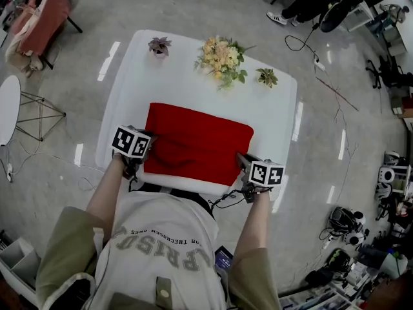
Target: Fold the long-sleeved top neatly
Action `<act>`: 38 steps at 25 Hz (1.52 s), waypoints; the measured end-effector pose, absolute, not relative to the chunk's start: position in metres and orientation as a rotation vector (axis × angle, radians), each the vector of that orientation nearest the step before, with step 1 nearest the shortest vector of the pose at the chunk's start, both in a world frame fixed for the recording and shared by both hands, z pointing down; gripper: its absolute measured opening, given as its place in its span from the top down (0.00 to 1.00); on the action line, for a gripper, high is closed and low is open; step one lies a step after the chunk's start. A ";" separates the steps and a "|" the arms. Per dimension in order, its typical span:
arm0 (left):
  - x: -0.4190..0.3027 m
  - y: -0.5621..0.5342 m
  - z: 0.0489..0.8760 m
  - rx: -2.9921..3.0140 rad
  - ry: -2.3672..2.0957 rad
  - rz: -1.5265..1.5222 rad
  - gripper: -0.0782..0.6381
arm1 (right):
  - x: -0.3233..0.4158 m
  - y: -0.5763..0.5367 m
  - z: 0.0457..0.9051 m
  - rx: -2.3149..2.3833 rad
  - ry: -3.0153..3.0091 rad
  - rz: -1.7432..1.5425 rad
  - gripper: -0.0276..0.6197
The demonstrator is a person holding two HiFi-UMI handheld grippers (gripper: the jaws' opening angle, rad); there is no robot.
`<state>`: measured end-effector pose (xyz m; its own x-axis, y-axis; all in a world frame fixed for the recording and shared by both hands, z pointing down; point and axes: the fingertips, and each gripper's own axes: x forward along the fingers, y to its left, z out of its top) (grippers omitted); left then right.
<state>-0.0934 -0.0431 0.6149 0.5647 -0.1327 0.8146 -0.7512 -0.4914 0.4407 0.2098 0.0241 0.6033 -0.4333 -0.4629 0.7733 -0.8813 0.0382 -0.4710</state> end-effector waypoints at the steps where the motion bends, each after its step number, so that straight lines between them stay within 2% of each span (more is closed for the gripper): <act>1: -0.095 -0.042 0.617 1.935 -0.729 0.938 0.80 | 0.211 0.024 0.606 1.374 -1.885 1.373 0.86; 3: -0.104 -0.035 0.606 1.936 -0.790 0.939 0.69 | 0.210 0.029 0.597 1.397 -1.891 1.325 0.74; 5: -0.113 -0.020 0.586 1.993 -0.820 0.956 0.65 | 0.201 0.046 0.579 1.369 -1.927 1.213 0.60; 10: -0.091 0.037 0.576 2.222 -0.642 1.289 0.65 | 0.138 0.095 0.571 1.133 -1.941 1.015 0.60; 16: -0.054 0.056 0.610 2.223 -0.504 1.357 0.65 | 0.107 0.090 0.608 1.024 -1.884 0.914 0.62; 17: -0.054 0.054 0.613 2.219 -0.516 1.358 0.68 | 0.108 0.090 0.610 1.028 -1.862 0.875 0.67; 19: -0.055 0.052 0.613 2.239 -0.527 1.342 0.84 | 0.113 0.090 0.606 1.059 -1.833 0.801 0.89; 20: -0.056 0.052 0.608 2.259 -0.517 1.328 0.86 | 0.114 0.093 0.602 1.067 -1.834 0.780 0.95; 26: -0.067 0.079 0.563 2.347 -0.384 1.229 0.87 | 0.109 0.133 0.566 1.084 -1.872 0.781 0.95; 31: -0.079 0.090 0.572 2.337 -0.358 1.240 0.87 | 0.108 0.136 0.568 1.214 -1.832 0.723 0.95; 32: -0.079 0.089 0.571 2.338 -0.364 1.233 0.87 | 0.104 0.131 0.571 1.205 -1.840 0.704 0.91; 34: -0.076 0.085 0.569 2.339 -0.385 1.206 0.87 | 0.094 0.120 0.579 1.155 -1.870 0.690 0.74; 38: -0.072 0.084 0.566 2.331 -0.465 1.167 0.87 | 0.082 0.101 0.605 1.021 -1.864 0.607 0.71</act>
